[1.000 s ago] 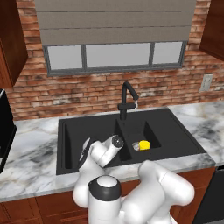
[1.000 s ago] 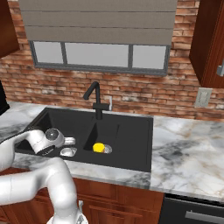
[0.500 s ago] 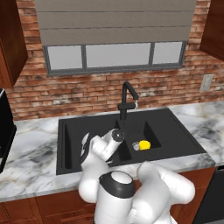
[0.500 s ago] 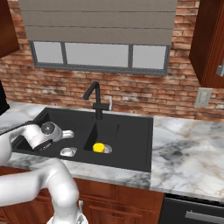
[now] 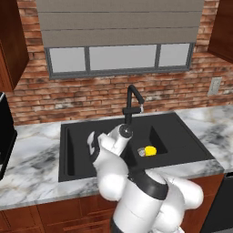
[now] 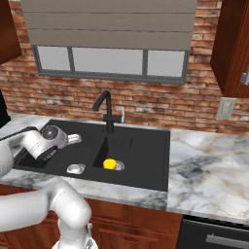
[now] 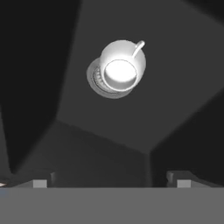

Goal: Move any existing items from the left basin to the right basin for drying. Then move the mug from the counter to the left basin of the sink for washing.

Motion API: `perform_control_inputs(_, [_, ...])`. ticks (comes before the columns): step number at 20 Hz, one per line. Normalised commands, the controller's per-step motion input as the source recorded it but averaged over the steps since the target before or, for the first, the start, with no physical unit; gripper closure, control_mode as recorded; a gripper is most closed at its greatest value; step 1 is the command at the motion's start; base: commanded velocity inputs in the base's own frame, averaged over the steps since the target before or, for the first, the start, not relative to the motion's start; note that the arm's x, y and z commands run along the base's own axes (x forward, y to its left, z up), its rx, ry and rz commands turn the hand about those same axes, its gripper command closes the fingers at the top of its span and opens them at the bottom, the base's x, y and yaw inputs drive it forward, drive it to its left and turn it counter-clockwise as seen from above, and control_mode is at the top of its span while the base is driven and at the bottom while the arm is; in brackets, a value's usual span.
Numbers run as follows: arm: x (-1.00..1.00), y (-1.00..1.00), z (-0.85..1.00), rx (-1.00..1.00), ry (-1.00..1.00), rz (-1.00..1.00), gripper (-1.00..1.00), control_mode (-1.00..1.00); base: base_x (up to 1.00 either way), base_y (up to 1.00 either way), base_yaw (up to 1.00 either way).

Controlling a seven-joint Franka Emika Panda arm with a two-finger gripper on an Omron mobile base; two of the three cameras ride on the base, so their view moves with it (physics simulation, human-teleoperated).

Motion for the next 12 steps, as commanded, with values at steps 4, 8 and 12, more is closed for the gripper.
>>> perform_control_inputs(4, [-0.33,0.13,0.75,-0.05,-0.07,-0.02,-1.0,-1.0,0.0,0.0,0.0])
perform_control_inputs(8, [-0.33,0.16,0.77,-0.07,-0.06,-0.02,-1.0,-1.0,0.0,0.0,0.0])
perform_control_inputs(12, [-0.38,0.18,0.79,-0.08,-0.06,-0.01,-1.0,-1.0,0.0,0.0,0.0])
